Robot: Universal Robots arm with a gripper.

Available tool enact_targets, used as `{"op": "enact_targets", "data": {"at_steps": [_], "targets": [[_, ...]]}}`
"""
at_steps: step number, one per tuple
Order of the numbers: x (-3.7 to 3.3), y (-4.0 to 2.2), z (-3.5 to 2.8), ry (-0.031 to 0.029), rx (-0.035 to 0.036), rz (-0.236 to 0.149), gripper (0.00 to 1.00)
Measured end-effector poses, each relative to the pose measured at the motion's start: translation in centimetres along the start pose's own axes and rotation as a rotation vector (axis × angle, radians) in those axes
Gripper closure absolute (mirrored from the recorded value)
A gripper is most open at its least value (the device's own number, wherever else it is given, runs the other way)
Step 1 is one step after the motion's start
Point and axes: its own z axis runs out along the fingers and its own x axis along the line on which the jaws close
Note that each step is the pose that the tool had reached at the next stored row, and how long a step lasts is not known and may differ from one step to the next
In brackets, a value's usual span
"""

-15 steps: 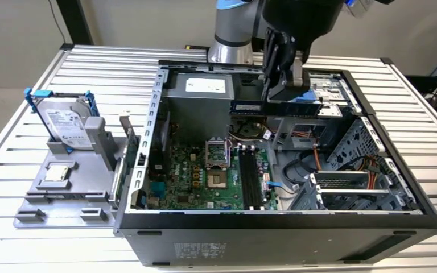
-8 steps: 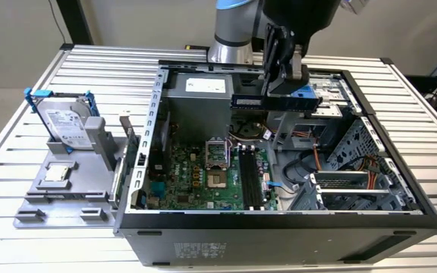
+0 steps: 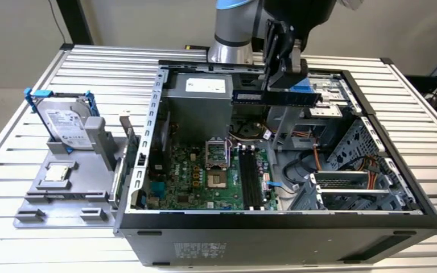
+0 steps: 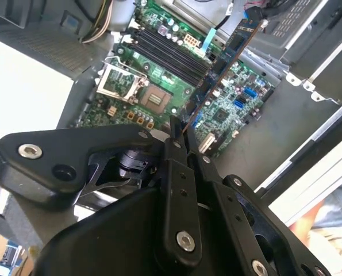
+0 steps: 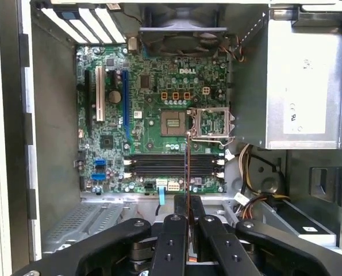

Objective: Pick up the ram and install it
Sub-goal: 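Insert the ram into the slot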

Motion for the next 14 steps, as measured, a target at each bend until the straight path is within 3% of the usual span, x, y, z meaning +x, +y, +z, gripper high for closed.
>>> {"op": "enact_targets", "data": {"at_steps": [6, 14], "targets": [[-0.95, -0.11, -0.01, 0.0001, 0.0, 0.0, 1.0], [-0.98, -0.12, -0.01, 0.0, -0.0001, 0.0, 1.0]]}}
